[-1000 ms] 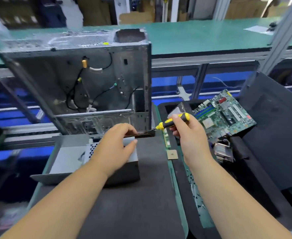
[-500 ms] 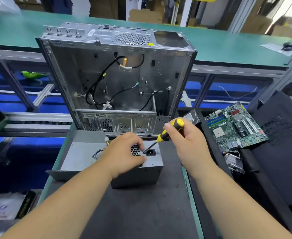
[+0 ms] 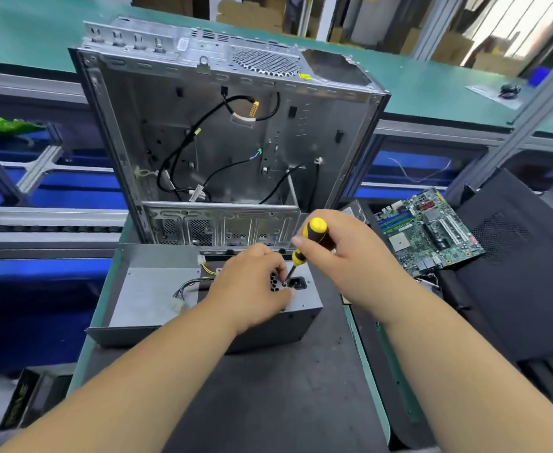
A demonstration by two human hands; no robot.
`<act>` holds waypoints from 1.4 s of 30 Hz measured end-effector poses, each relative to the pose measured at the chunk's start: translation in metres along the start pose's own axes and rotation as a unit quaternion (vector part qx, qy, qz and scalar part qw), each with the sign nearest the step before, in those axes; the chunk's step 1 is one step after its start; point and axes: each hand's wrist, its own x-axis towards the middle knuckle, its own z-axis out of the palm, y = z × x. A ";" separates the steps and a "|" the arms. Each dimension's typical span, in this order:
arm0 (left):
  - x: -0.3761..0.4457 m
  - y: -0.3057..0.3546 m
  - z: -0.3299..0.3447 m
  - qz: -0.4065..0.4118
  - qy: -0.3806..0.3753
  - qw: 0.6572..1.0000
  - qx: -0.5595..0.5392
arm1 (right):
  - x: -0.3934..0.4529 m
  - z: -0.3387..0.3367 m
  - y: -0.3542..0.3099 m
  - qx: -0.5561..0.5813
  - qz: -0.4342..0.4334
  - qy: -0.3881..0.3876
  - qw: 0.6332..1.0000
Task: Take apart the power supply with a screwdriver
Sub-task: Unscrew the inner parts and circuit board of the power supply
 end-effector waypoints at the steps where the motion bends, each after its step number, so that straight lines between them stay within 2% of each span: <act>1: -0.001 -0.002 0.001 0.001 0.004 1.000 0.002 | 0.001 0.002 -0.002 -0.002 0.002 0.007 1.000; 4: -0.002 -0.004 0.001 0.009 0.011 1.000 -0.002 | 0.004 0.010 -0.005 0.043 0.032 0.052 0.997; 8: -0.003 -0.005 0.000 0.009 0.018 1.000 0.000 | 0.003 0.022 -0.007 0.161 0.056 0.129 0.977; 13: -0.001 -0.006 0.001 -0.001 0.024 1.000 -0.013 | -0.003 0.036 -0.009 0.092 0.015 0.165 0.982; 17: 0.000 -0.007 0.002 -0.008 0.027 0.999 -0.021 | 0.001 0.043 -0.009 0.036 -0.006 0.230 0.972; 20: -0.001 -0.007 0.002 -0.010 0.028 0.999 -0.022 | 0.005 0.042 -0.010 0.058 0.015 0.275 0.959; 22: -0.001 -0.006 0.002 -0.012 0.029 0.999 -0.023 | 0.007 0.040 -0.010 0.054 0.028 0.272 0.960; 29: 0.002 -0.005 0.001 -0.001 0.012 1.000 0.003 | 0.003 0.032 -0.011 0.071 0.028 0.189 0.979; 32: 0.007 -0.003 -0.001 -0.007 -0.023 0.998 0.050 | 0.002 0.031 -0.006 0.062 0.018 0.196 0.978; 37: 0.011 -0.001 -0.002 -0.019 -0.072 0.995 0.067 | 0.006 0.027 -0.002 -0.019 -0.016 0.254 0.967; 42: 0.009 -0.002 -0.002 -0.015 -0.071 0.995 0.067 | 0.009 0.024 -0.002 0.017 0.002 0.225 0.974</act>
